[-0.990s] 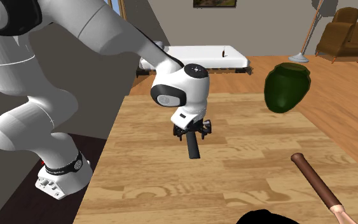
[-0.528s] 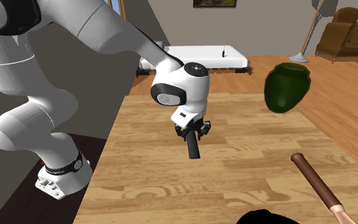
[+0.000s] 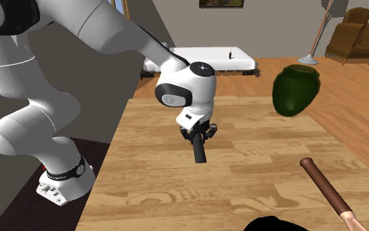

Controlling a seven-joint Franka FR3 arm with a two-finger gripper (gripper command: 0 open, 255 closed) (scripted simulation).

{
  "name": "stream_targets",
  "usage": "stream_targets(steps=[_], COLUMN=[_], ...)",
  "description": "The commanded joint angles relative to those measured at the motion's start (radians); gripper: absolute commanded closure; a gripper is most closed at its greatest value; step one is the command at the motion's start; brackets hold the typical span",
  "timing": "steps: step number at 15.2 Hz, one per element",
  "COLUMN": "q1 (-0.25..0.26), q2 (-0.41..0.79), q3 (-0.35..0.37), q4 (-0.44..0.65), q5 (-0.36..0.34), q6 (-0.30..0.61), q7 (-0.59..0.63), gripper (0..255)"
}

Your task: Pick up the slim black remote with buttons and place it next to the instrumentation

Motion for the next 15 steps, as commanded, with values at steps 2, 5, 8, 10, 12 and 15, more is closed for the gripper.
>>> stream_targets(steps=[2,5,8,10,12,15], q1=[-0.002,-0.004,-0.006,-0.007,-0.008,-0.009], q2=[-0.030,-0.059,-0.086,-0.103,-0.119,-0.141], q3=[-0.001,-0.003,-0.005,-0.007,-0.010,-0.014], q4=[0.012,0.026,0.043,0.055,0.068,0.089], q5=[0.007,0.013,0.017,0.019,0.021,0.023], q6=[-0.041,-0.083,-0.126,-0.154,-0.182,-0.223], q7=[0.002,0.003,0.006,0.008,0.010,0.014], gripper=[255,255,255,255,255,255])
